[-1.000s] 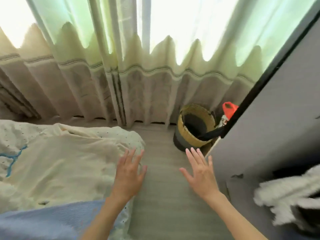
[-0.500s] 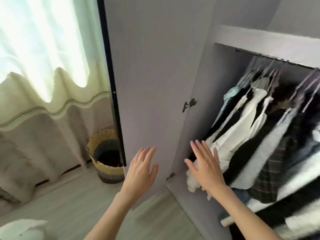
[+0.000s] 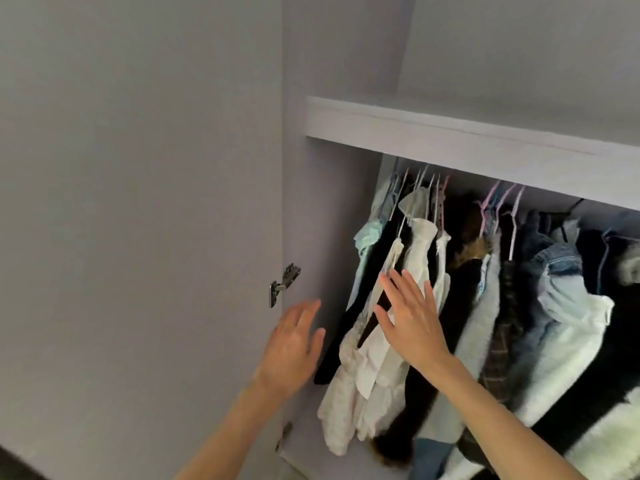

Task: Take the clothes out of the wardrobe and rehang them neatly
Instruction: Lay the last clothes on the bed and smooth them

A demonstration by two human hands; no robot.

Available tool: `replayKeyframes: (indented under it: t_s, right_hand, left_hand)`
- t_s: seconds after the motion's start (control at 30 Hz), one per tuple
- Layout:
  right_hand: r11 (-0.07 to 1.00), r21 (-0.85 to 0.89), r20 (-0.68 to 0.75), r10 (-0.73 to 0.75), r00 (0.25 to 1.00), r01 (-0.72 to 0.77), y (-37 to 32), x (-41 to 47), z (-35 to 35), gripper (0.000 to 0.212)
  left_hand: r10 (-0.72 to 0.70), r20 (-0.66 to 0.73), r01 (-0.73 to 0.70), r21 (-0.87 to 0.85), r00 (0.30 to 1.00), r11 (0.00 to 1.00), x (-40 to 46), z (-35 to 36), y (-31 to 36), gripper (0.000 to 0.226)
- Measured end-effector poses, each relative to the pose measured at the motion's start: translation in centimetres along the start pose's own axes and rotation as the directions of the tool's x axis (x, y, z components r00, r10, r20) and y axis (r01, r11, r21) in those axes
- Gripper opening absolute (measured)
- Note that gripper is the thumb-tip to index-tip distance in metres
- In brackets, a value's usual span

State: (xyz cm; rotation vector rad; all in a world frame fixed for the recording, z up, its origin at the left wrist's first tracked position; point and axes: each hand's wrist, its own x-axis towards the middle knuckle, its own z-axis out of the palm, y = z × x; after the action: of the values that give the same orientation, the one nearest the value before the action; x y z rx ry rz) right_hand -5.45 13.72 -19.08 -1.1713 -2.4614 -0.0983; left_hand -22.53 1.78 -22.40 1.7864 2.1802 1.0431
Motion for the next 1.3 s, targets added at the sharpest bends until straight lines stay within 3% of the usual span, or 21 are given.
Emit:
replayKeyframes:
  t_s: [0.27,0.43,0.53,0.6,0.87,1.13,1.3]
  right_hand:
    - [0.985,-0.171,-0.059,-0.033,0.998,0.022,3.6,7.9,0.7,0.053]
    - [0.977,-0.18,0.09,-0.098,0.991,0.113,5.4,13.1,1.2,0.046]
    - [0.962,-0.242,0.105,-0.102,0.989,0.125,6.9,15.1,2.1,0.048]
    - [0.935,-0.336,0.069,-0.099,0.993,0.116,7.9,15.5,2.8,0.047]
    - [0.946,-0.296,-0.025,-0.15,0.988,0.136,9.9,14.4,3.1,0.05]
    - [0.941,-0.3,-0.009,-0.164,0.986,0.154,11.3,14.0,3.3,0.052]
    - [0.947,-0.288,-0.032,-0.157,0.987,0.141,11.0,14.2,3.6,0.053]
  left_hand:
    - [0.107,0.088,-0.098,-0.098,0.99,0.99,7.2,3.6,1.3,0.044]
    - [0.103,0.058,-0.096,-0.113,0.993,0.989,10.9,4.9,1.4,0.043]
    - [0.079,-0.002,-0.078,-0.118,0.997,0.99,13.8,5.1,1.8,0.043]
    - [0.084,-0.033,-0.087,-0.118,0.996,0.989,16.2,5.2,2.3,0.043]
    - [0.071,0.032,-0.062,-0.219,0.997,0.974,24.8,7.8,5.1,0.047]
    - [-0.199,-0.002,0.181,-0.403,0.98,0.897,27.9,9.8,5.5,0.031]
    - [-0.252,-0.103,0.177,-0.465,0.962,0.867,28.0,8.2,5.6,0.027]
